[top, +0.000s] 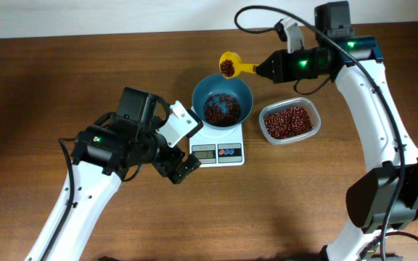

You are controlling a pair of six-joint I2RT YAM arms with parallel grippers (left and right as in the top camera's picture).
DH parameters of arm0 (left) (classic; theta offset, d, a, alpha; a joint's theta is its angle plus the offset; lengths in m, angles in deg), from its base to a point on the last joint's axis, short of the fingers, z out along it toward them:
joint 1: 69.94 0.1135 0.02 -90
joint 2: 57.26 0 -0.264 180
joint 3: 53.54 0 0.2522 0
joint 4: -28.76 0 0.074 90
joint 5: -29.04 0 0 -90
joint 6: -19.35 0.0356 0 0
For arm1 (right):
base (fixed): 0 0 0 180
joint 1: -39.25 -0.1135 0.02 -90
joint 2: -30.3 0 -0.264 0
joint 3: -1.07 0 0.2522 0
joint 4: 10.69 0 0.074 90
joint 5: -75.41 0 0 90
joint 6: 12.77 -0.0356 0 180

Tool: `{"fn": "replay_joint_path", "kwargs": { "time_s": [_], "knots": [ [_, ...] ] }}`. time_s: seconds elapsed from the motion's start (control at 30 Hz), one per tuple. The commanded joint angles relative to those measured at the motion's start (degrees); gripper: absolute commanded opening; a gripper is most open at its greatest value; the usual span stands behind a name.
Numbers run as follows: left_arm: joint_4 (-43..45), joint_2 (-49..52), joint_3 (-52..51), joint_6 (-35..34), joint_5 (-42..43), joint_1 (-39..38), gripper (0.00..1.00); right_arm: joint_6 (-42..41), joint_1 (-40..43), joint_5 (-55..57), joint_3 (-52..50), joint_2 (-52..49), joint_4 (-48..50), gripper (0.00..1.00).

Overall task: Scoop item into bowl and weigh 50g on scale
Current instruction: 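Carry the filled scoop with the right gripper over the teal bowl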

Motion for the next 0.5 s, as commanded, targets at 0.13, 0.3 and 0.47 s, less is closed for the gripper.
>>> {"fn": "replay_joint_path", "kwargs": {
  "time_s": [0.13,0.3,0.47],
  "knots": [
    [-0.1,-0.1,0.8,-0.6,0.7,-0.1,0.99,-0.5,-3.3,9.2,0.9,2.0,1.1,0.04],
    [-0.1,-0.1,0.8,-0.6,0.7,-0.1,0.99,-0.5,-5.3,10.4,0.9,2.0,1.3,0.04],
    [-0.1,-0.1,0.8,-0.6,0.7,-0.1,0.99,-0.4,-7.0,10.8,0.9,2.0,1.9,0.04]
  ]
}}
